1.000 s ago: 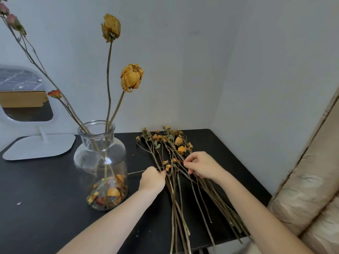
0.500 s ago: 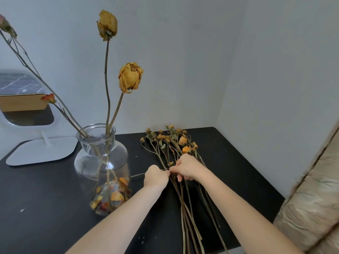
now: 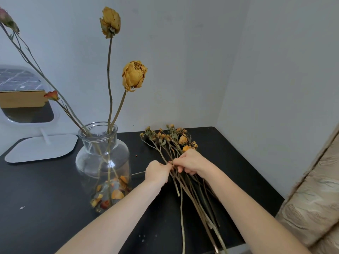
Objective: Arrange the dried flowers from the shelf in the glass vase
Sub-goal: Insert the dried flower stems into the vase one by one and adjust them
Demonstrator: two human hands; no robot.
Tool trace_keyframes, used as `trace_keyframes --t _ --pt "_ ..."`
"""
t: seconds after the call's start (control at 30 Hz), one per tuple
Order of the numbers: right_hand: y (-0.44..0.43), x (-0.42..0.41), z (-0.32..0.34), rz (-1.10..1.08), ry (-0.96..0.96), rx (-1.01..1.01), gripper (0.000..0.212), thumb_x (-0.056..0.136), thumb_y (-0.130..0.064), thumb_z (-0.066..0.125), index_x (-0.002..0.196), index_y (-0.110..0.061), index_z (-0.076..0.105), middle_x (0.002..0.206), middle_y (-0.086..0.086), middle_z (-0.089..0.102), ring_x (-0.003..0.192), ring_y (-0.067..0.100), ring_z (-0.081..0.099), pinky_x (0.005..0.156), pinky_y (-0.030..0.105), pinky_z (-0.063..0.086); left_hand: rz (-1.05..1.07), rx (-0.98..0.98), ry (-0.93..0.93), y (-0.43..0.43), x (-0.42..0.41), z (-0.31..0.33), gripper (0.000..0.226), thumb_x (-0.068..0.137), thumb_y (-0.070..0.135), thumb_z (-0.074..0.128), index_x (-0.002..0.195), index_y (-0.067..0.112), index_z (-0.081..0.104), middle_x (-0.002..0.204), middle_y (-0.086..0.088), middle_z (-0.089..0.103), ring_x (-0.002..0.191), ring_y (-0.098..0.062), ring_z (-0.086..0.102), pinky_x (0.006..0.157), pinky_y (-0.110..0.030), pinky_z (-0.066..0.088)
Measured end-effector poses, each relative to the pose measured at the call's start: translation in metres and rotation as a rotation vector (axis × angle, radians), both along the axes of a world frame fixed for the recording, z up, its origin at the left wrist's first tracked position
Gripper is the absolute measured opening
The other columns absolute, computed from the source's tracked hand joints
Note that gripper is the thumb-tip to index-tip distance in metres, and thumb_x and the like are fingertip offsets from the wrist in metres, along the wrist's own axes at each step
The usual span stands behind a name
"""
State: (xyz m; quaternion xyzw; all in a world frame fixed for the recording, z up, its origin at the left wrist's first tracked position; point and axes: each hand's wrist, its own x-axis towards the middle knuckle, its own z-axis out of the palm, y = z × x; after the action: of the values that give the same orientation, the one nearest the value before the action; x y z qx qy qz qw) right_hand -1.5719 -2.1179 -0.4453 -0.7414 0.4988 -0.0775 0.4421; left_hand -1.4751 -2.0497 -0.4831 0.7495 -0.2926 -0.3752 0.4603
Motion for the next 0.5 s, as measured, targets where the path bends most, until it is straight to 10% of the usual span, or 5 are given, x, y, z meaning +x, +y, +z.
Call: trace_keyframes --t 0.5 --pt "0.004 -0.012 0.021 -0.050 -0.172 0.001 0.031 0.084 -0.015 0.056 0.053 -0.016 0.060 0.037 -0.007 0.050 0.030 0.004 0.032 0.036 0.015 0.028 -0.048 -0.102 -0.117 0.009 -0.002 0.021 0.024 0.094 0.018 0.048 0.072 0.011 0.054 0.058 -0.003 0.040 0.050 -0.014 0.035 0.054 -0.027 0.032"
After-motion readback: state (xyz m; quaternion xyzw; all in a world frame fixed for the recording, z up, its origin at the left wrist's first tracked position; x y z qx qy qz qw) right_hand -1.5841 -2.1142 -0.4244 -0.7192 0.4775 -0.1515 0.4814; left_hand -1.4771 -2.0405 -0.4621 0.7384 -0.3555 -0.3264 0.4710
